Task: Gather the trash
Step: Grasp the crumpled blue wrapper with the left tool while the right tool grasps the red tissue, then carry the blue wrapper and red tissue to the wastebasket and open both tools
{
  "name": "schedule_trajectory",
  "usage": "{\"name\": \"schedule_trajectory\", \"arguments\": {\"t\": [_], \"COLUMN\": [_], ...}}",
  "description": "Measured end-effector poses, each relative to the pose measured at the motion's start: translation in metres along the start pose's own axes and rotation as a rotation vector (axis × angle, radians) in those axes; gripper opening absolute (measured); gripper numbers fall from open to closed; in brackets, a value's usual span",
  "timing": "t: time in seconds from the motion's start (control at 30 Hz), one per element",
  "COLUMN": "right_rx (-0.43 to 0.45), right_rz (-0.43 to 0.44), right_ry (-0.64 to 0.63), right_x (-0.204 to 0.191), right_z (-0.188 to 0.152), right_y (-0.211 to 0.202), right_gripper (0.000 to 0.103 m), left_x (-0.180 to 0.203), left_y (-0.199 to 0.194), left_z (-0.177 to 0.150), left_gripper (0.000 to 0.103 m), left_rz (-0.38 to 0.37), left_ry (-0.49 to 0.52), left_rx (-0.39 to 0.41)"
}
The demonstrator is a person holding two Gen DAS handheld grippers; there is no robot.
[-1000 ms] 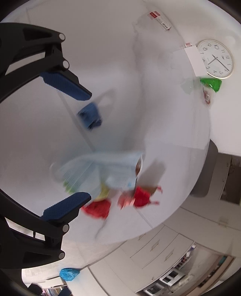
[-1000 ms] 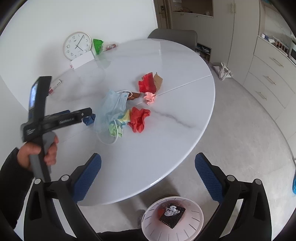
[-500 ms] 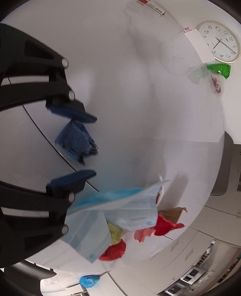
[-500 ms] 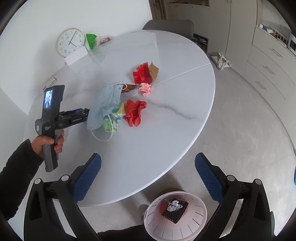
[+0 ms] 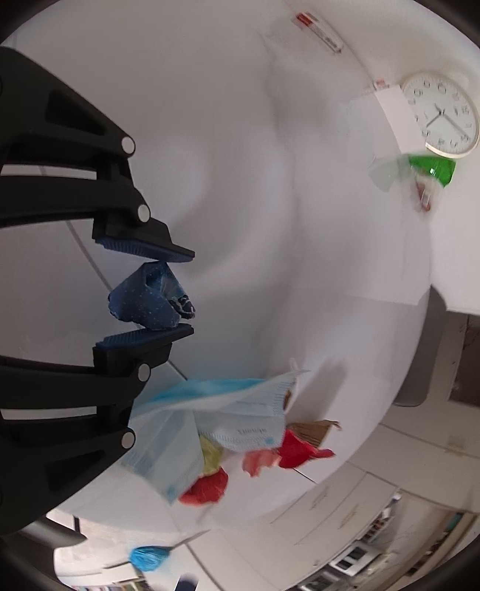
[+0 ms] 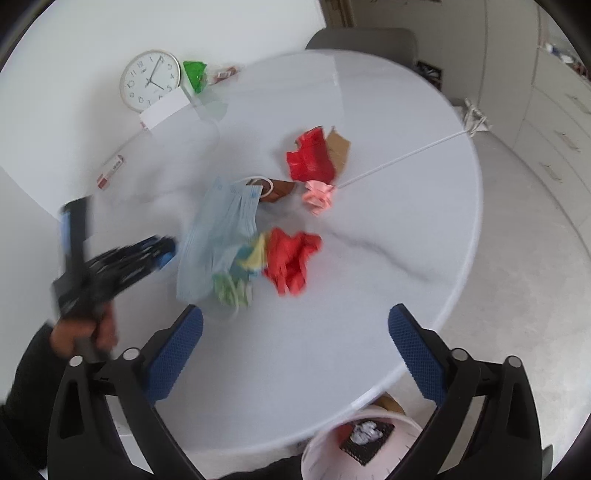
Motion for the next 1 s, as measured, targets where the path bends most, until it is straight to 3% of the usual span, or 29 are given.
{"name": "schedule_trajectory", "arguments": {"t": [0.1, 0.23, 0.37, 0.47, 0.57, 0.73, 0.87, 1.0], "right_rx": [-0.046, -0.105, -0.147, -0.179, -0.176, -0.168, -0.179, -0.148], "right_rz": [0.036, 0.007, 0.032, 0.110, 0.118, 0.189, 0.247, 0.270], "right_ry": [0.010, 0.025, 0.023, 0.001, -0.069, -0.205, -0.298, -0.457], "right_x": [-0.001, 0.006, 0.010, 0.007, 0.006, 0.009, 0.017, 0.030], "right_z": [0.026, 0.047, 0.050, 0.051, 0.055, 0.062, 0.068, 0.058], "right_y": [0.034, 0.076, 0.096, 0.102, 0.095, 0.072, 0.055, 0.006], "right_gripper": [0.090, 0.083, 0.061, 0.046, 0.035, 0.035, 0.034, 0.034], "left_x": [0.000, 0.008, 0.024, 0.039, 0.058, 0.103, 0.152, 0.201], "left_y": [-0.023, -0.052, -0.068, -0.074, -0.078, -0.095, -0.111, -0.120], "left_z": [-0.012, -0.036, -0.065, -0.082, -0.095, -0.097, -0.102, -0.112], "left_gripper": [0.034, 0.034, 0.034, 0.034, 0.034, 0.034, 0.034, 0.034], "left_rz": [-0.025, -0.040, -0.055, -0.040, -0.025, 0.026, 0.044, 0.055], "left_ry": [-0.040, -0.081, -0.131, -0.173, -0.231, -0.313, -0.437, -0.461], "left_rx": [0.023, 0.047, 0.048, 0.051, 0.044, 0.096, 0.125, 0.131]}}
Point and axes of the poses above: each gripper's, at about its wrist camera, not at the fingertips, and y roughly the way its jaws point, x to its right, z to its top, the point moved 9 cm from there along y, roughly the way its jaws point, and after that the axes turned 14 degrees about -x, right-handed, at the moved point
